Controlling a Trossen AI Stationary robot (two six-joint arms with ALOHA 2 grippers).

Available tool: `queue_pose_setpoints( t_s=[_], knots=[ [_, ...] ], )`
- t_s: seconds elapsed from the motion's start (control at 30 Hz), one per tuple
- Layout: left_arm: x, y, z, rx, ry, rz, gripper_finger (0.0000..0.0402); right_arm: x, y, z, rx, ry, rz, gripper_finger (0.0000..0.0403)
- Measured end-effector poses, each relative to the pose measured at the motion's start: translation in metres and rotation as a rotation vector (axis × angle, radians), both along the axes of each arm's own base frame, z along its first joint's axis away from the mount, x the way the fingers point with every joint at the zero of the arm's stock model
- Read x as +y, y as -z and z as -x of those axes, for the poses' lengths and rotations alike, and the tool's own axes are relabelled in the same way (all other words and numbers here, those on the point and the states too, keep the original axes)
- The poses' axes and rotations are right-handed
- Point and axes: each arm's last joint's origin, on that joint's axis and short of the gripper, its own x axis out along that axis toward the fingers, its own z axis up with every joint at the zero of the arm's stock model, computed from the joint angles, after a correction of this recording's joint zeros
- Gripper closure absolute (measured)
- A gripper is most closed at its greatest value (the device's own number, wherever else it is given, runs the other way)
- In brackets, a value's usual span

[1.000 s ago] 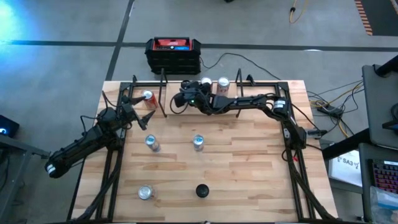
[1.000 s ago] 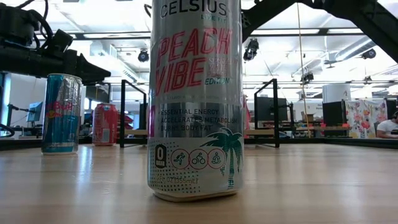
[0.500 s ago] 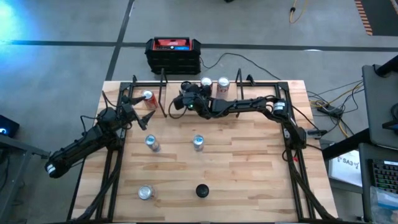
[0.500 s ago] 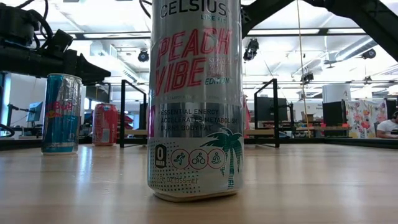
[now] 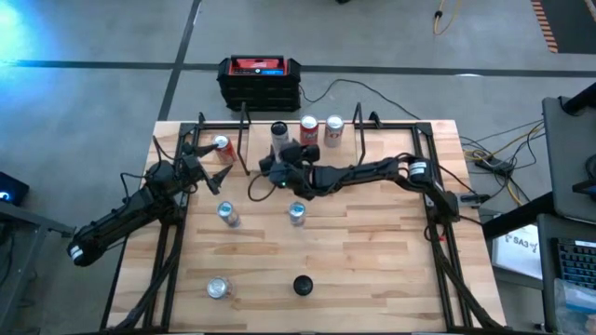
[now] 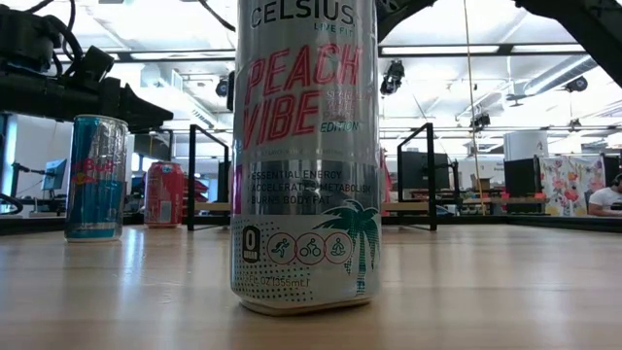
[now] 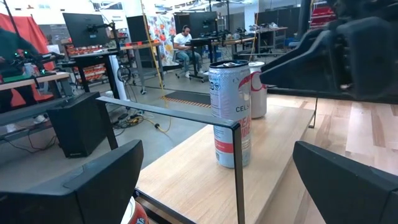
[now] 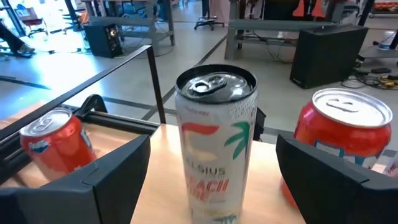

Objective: Place canned beverage on shelf
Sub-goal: Move the blue soda can to the top left of the table

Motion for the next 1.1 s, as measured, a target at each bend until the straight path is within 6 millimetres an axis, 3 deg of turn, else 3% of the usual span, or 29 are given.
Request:
queue_pose_setpoints(
  t_s=[0.7,1.1],
  knots=[
    [0.000,0.000,0.000,0.000,0.000,0.000,0.0003,-0.002,0.052,-0.015,-0.069,0.093,0.007,0.0069],
    [0.000,0.000,0.000,0.001,0.000,0.001,0.0003,-0.007,0.054,-0.018,-0.099,0.117,0.024,0.0069]
  ],
)
